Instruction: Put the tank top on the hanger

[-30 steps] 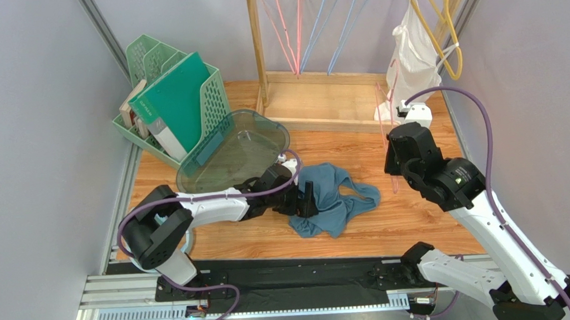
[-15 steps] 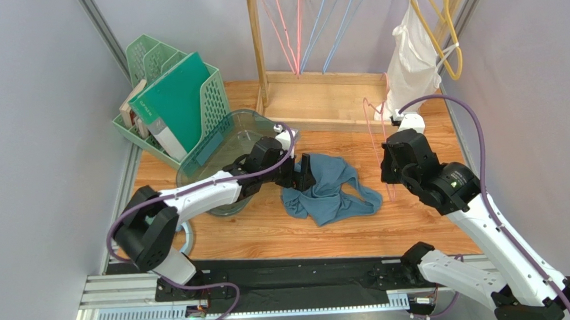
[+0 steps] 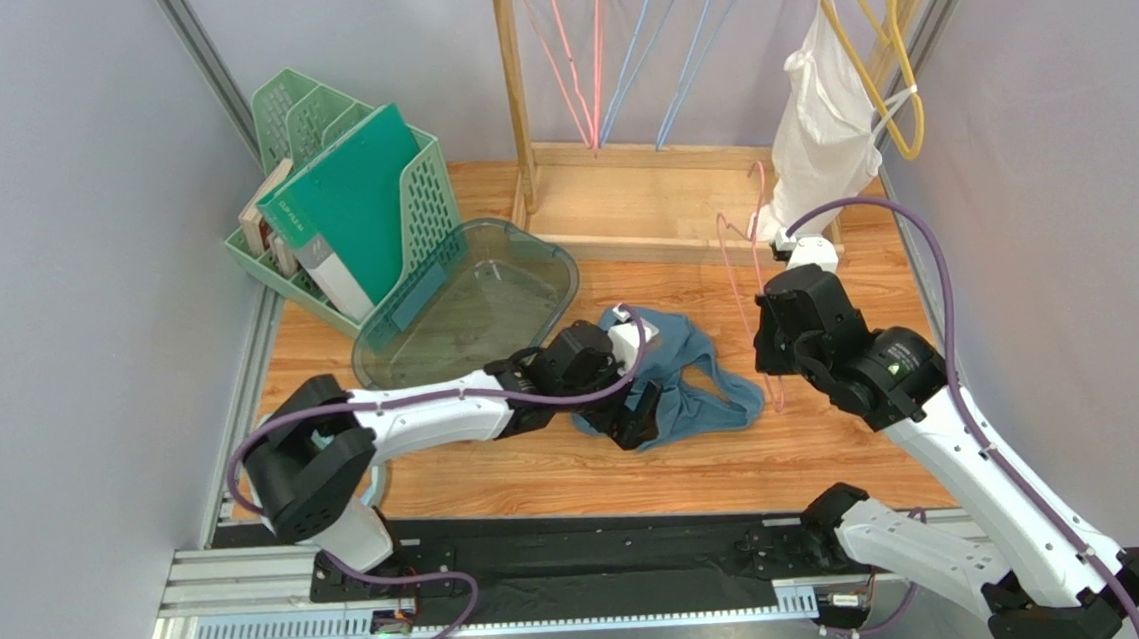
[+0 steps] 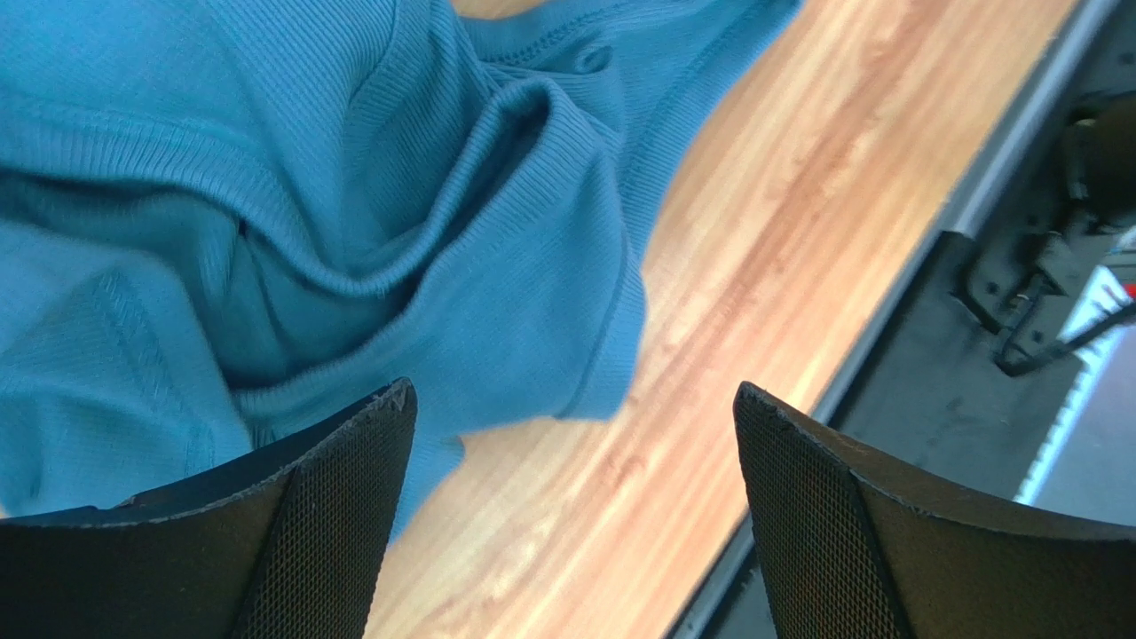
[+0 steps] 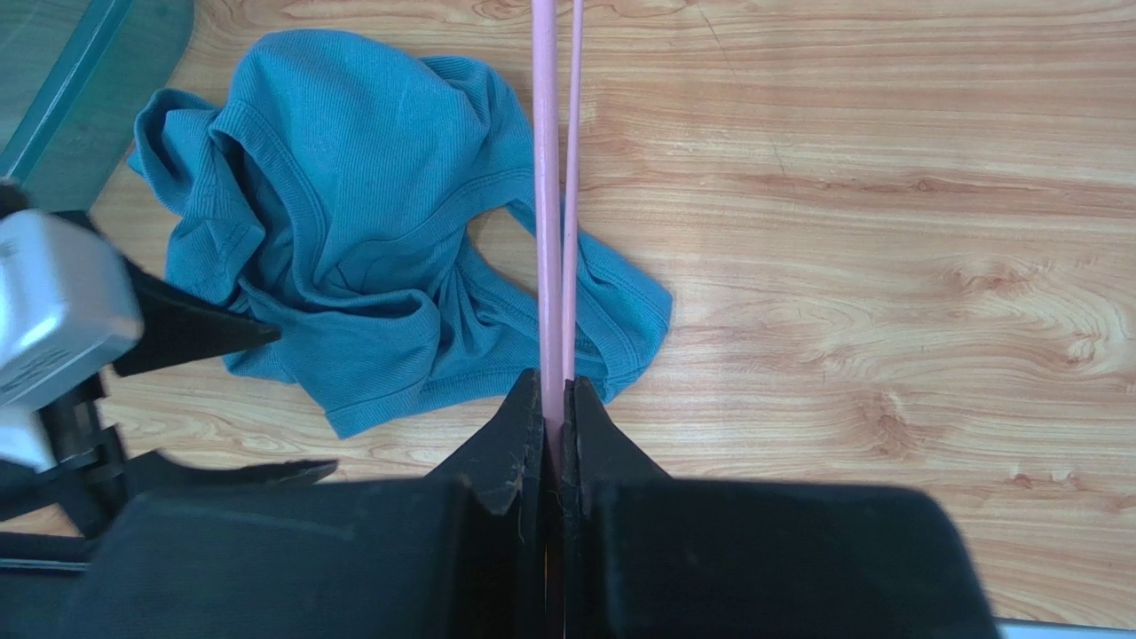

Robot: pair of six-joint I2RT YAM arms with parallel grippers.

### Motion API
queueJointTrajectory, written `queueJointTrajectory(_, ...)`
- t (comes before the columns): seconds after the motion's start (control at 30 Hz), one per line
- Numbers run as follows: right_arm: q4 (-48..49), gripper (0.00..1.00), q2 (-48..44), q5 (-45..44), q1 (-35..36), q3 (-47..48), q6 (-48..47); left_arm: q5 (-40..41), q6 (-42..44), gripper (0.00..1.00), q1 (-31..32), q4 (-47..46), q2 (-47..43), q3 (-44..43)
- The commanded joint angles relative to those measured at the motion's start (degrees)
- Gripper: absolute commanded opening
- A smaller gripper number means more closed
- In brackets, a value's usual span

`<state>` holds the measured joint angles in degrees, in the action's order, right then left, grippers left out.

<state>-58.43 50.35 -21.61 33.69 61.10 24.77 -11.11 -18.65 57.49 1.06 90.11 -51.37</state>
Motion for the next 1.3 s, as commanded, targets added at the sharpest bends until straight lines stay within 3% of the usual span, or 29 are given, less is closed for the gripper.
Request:
queueJointTrajectory(0.0, 2.71, 0.0, -1.65, 0.6, 0.32, 0.69, 0.01, -0.58, 3.1, 0.92, 0.78, -2.38, 4.37, -5.22)
queueJointTrajectory(0.5, 2.89, 0.0, -1.57, 1.13, 0.23, 0.34, -0.43, 0.83, 7.22, 0.92, 1.74, -1.41, 9.47, -11.73)
queueJointTrajectory(0.77, 2.89, 0.0, -2.01, 1.04, 0.23, -0.19, -0.43, -0.31, 7.85, 0.77, 1.74, -1.94, 12.2, -11.99)
queueJointTrajectory(1.13, 2.71, 0.0, -2.36, 1.3, 0.23, -0.72, -0.25, -0.05, 7.67, 0.74, 1.74, -2.64, 15.19, -13.93)
queueJointTrajectory(1.27, 2.71, 0.0, -2.71, 1.22, 0.23, -0.81, -0.25, -0.49, 7.41, 0.61, 1.74, -3.34, 15.98, -13.58)
